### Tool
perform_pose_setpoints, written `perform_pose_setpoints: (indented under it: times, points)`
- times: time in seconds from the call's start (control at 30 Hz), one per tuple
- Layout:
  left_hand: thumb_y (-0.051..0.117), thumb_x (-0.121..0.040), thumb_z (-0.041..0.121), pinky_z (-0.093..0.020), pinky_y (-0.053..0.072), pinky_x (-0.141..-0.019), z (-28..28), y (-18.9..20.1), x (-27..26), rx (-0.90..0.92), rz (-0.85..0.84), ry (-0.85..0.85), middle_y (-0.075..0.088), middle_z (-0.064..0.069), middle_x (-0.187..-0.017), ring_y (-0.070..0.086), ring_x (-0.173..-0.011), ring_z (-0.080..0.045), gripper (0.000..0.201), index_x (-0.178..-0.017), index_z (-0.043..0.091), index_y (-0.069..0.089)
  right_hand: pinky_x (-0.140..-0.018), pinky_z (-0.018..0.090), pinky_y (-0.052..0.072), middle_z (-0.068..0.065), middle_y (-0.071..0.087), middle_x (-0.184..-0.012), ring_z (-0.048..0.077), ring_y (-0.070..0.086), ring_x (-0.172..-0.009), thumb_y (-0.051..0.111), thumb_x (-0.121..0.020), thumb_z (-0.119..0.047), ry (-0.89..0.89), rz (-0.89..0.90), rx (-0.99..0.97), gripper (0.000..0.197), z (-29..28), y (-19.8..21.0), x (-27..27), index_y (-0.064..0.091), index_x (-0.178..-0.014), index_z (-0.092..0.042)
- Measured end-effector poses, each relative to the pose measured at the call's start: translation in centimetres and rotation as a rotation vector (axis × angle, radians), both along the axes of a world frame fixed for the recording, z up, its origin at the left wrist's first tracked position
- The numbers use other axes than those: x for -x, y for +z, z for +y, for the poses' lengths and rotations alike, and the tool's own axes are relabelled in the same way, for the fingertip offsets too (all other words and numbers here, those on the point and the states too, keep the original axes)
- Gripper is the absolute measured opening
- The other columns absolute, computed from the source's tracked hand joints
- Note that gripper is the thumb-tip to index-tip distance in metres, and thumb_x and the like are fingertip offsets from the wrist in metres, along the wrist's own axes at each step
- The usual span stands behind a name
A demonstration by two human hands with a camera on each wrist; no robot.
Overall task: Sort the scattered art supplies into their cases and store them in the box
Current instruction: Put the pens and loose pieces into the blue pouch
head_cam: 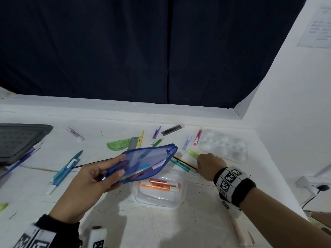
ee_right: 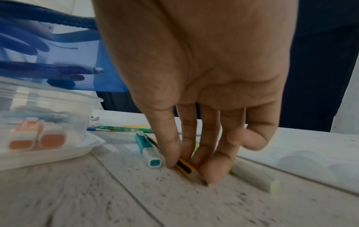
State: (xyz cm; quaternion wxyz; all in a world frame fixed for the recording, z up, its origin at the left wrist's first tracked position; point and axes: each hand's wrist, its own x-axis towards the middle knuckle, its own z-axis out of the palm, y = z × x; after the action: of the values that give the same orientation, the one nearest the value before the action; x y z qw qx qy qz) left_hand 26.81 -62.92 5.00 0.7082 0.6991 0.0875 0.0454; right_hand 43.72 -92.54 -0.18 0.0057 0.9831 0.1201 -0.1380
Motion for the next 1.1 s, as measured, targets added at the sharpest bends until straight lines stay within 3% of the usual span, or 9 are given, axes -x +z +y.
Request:
perform_pose_setpoints:
  times: [0.07,0.2,0.3,0.43,0.53,0.67,0.77,0.87,1.1]
  points:
    - [0.091,-0.061,0.044,-0.029,0.06,-0.079,0.1,-0.3,0.0,-0.012,0.009,-0.01,0.075,-0.001,-0.111,0.071,-0.105,-0.021,0.066,-0.12,0.02,0.073,-0.073,0.03,0.045,0.009,0.063,-0.105,0.029,0.06,-0.089,0.048,-0.094,-0.021,-0.047,-0.013,-0.091,0.014,-0.1,0.0,0.3,0.058,-0.102,-0.014]
    - [0.068,-0.085,0.0,-0.026,0.06,-0.078,-0.4,-0.1,-0.2,-0.036,0.035,0.004,0.076,0.001,-0.109,0.07,-0.107,-0.021,0.04,-0.121,0.016,0.07,-0.072,0.038,0.054,0.005,0.064,-0.084,0.024,0.059,-0.074,0.055,-0.095,-0.018,-0.055,-0.198,-0.571,0.009,-0.2,0.8,0.9,0.055,-0.086,-0.015]
    - [0.065,-0.087,-0.004,-0.026,0.06,-0.08,-0.6,0.2,-0.1,-0.073,0.059,-0.022,0.076,0.004,-0.111,0.07,-0.107,-0.017,0.041,-0.122,0.016,0.069,-0.069,0.027,0.05,-0.004,0.059,-0.082,0.014,0.056,-0.074,0.054,-0.099,-0.019,0.147,-0.383,-0.787,0.012,0.4,2.8,2.2,0.052,-0.088,-0.022]
    - [0.066,-0.086,-0.003,-0.026,0.06,-0.081,-0.7,0.5,0.0,-0.081,0.065,-0.051,0.075,0.005,-0.112,0.07,-0.106,-0.013,0.042,-0.122,0.019,0.069,-0.072,0.03,0.048,-0.004,0.059,-0.092,0.015,0.053,-0.081,0.057,-0.099,-0.019,0.434,-0.576,-0.582,0.004,2.0,5.0,3.9,0.058,-0.096,-0.022]
    - [0.067,-0.085,-0.003,-0.029,0.059,-0.084,-0.8,0.7,0.2,-0.065,0.074,-0.076,0.075,0.002,-0.112,0.07,-0.104,-0.013,0.044,-0.122,0.02,0.069,-0.074,0.034,0.046,-0.004,0.06,-0.1,0.018,0.053,-0.091,0.077,-0.081,-0.012,0.55,-0.637,-0.361,0.03,3.2,4.7,4.4,0.059,-0.101,-0.025]
    - [0.068,-0.084,-0.002,-0.033,0.058,-0.087,-0.5,0.6,0.5,-0.017,0.09,-0.081,0.075,-0.004,-0.111,0.07,-0.101,-0.016,0.044,-0.12,0.023,0.071,-0.081,0.039,0.041,-0.003,0.056,-0.106,0.021,0.048,-0.107,0.072,-0.074,-0.006,0.641,-0.657,-0.303,0.033,5.1,4.8,5.6,0.065,-0.098,-0.028]
    - [0.068,-0.084,0.0,-0.029,0.059,-0.084,-0.5,0.7,0.6,-0.006,0.092,-0.09,0.076,-0.005,-0.11,0.07,-0.103,-0.018,0.041,-0.117,0.025,0.074,-0.086,0.04,0.041,-0.001,0.055,-0.117,0.021,0.045,-0.117,0.066,-0.088,-0.028,0.713,-0.57,-0.397,0.008,6.6,5.3,6.5,0.069,-0.095,-0.031]
    - [0.066,-0.087,0.002,-0.026,0.06,-0.078,0.0,0.9,0.5,-0.009,0.083,-0.048,0.076,-0.003,-0.109,0.072,-0.1,-0.016,0.037,-0.116,0.023,0.074,-0.093,0.034,0.037,-0.007,0.05,-0.121,0.012,0.044,-0.117,0.054,-0.096,-0.042,0.61,-0.463,-0.633,0.017,7.4,6.0,5.3,0.064,-0.105,-0.031]
    - [0.067,-0.086,0.012,-0.034,0.059,-0.086,2.9,1.4,1.0,-0.023,0.031,0.102,0.075,0.002,-0.112,0.07,-0.096,-0.009,0.03,-0.103,0.034,0.079,-0.086,0.035,0.044,-0.011,0.057,-0.094,0.008,0.051,-0.09,0.053,-0.098,-0.022,0.563,-0.388,-0.753,0.008,8.9,5.4,-1.5,0.06,-0.095,-0.022]
